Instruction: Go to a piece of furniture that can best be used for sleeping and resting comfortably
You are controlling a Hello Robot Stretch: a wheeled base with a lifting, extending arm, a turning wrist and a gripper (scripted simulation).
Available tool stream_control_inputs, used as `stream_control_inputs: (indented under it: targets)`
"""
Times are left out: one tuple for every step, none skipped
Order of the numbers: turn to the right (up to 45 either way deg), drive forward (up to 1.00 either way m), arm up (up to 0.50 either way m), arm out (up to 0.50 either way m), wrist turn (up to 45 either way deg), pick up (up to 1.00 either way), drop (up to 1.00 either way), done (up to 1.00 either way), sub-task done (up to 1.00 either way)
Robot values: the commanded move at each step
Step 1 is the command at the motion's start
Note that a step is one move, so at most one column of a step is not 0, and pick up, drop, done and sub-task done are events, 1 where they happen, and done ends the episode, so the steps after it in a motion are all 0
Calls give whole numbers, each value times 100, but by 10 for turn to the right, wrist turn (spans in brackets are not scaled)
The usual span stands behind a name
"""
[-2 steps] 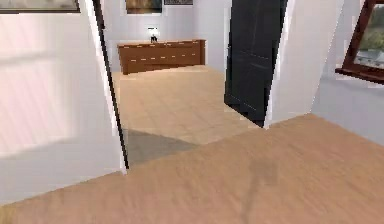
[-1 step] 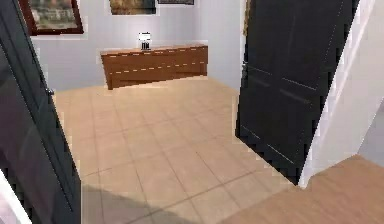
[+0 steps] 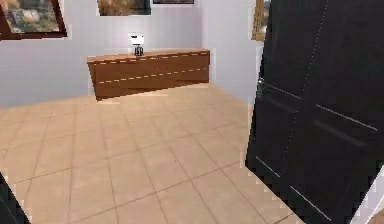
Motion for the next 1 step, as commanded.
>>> stream_control_inputs:
  targets:
    - [-240,0,0,0,0,0,0,0,0]
